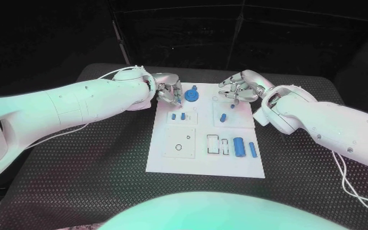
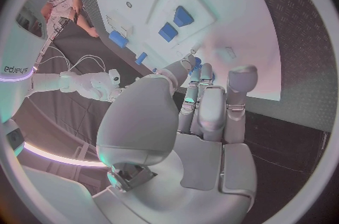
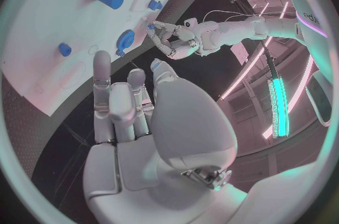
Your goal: Assemble the parts on the task board
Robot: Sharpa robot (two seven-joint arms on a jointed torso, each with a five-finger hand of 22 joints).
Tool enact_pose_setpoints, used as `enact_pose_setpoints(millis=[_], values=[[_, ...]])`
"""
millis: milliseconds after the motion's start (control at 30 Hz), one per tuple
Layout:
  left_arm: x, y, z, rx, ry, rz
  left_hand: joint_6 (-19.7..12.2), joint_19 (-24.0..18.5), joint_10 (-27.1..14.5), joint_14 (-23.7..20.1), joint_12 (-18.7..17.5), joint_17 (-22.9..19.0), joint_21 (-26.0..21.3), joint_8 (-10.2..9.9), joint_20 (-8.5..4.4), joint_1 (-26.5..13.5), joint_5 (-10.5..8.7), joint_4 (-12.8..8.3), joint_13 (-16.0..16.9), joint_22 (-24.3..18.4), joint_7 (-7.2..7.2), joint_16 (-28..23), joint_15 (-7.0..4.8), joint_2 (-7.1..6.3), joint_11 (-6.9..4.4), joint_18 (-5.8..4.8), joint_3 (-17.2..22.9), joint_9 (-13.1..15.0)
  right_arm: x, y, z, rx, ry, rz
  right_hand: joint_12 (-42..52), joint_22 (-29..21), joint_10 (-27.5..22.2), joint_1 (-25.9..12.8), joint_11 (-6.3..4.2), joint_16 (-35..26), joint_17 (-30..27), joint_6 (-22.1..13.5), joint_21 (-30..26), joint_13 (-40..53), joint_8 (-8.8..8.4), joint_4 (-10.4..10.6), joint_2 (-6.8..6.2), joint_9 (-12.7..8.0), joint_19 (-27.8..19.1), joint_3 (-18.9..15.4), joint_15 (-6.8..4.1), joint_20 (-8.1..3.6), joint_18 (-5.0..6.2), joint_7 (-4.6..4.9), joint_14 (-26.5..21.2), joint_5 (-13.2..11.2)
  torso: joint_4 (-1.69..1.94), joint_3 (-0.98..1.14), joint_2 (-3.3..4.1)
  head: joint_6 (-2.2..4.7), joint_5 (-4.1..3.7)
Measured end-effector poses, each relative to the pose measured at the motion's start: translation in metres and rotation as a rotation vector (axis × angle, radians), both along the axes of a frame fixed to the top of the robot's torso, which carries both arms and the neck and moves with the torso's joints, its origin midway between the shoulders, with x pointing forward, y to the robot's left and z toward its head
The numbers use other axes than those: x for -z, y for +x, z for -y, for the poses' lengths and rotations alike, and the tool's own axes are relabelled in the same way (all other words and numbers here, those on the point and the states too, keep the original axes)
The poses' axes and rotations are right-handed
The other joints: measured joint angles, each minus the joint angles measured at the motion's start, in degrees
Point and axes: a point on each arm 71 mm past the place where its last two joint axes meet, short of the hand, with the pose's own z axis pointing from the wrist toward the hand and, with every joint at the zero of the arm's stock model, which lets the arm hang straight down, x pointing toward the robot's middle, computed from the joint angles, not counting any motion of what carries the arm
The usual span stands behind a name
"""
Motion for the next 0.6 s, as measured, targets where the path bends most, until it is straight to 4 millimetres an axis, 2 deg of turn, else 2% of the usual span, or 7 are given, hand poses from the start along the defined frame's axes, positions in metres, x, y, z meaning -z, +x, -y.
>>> enact_pose_setpoints(millis=[600], values=[[0.0078, -0.0004, 0.0073, 0.014, 0.006, -0.025, -0.01, 0.00, 0.21, 0.00, -0.38, -0.05, 0.00, 0.00, 0.00, 0.00, 0.00, 0.00, 0.00, 0.12, 0.00, 0.00, 0.00, 0.00, -0.21, 0.00, 0.00, 0.00, -0.0005, -0.0009, -0.0013, -0.004, 0.002, 0.001, 0.00, 0.00, 0.00, 0.00, 0.00, 0.00, -0.01, 0.00, 0.00, -0.01, 0.00, 0.00, 0.00, 0.00, 0.00, 0.00, 0.00, 0.00, 0.00, 0.00, 0.00, 0.00, -0.03, 0.01, -0.02, -0.27, -0.03]])
